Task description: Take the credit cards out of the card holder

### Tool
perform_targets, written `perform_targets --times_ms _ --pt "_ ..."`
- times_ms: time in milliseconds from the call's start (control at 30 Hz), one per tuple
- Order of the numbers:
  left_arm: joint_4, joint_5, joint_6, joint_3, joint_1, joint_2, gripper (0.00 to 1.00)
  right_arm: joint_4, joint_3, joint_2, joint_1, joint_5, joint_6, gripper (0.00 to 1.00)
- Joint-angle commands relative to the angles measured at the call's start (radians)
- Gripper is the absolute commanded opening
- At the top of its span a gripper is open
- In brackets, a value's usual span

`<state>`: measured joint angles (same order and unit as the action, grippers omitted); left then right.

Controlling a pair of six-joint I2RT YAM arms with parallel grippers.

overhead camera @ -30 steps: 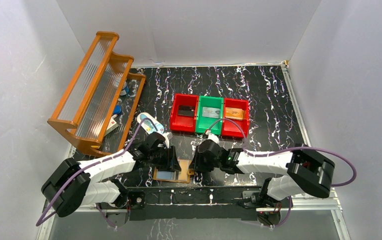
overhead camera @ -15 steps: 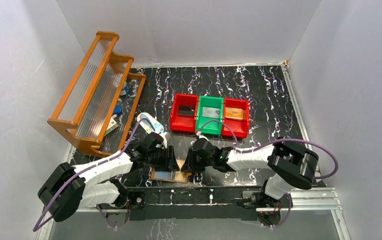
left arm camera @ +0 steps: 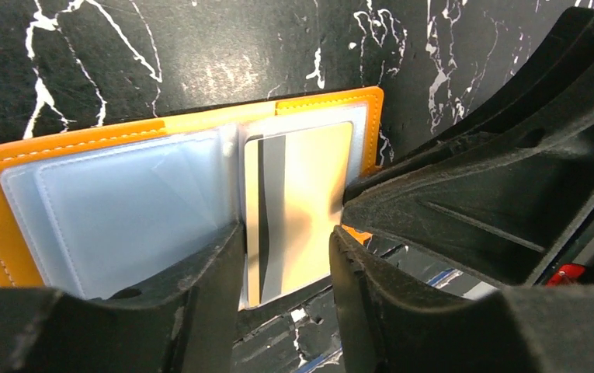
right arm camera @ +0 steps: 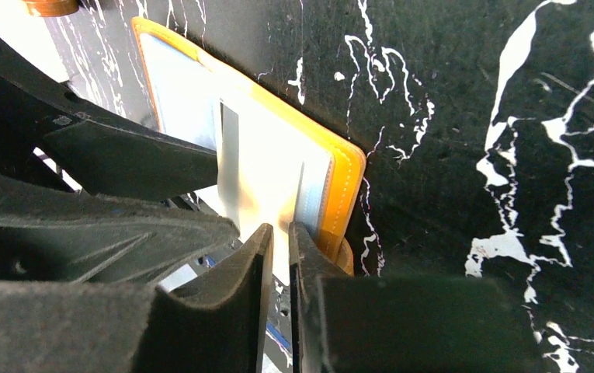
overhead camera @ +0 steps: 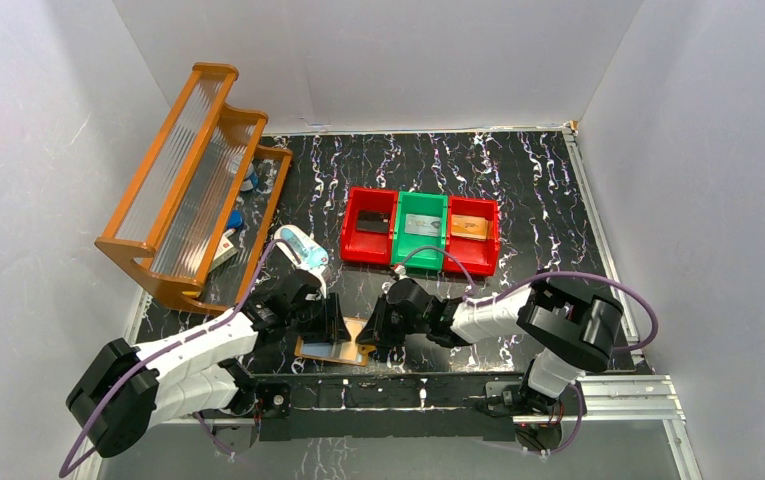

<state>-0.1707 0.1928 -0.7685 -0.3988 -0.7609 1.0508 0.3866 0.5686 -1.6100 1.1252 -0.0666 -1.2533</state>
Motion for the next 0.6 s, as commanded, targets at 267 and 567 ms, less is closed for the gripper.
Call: perform_targets --times_ms 267,567 --pt "0.057 0.090 -0.045 0.045 -0.001 -0.042 0.23 -0.084 -0.058 -0.088 -0.006 0.014 0.014 0.22" --pt "0.025 0.096 -0.026 0.015 -0.002 -0.111 0.00 -0.123 -0.048 -0.083 -0.016 0.028 0.033 0.22"
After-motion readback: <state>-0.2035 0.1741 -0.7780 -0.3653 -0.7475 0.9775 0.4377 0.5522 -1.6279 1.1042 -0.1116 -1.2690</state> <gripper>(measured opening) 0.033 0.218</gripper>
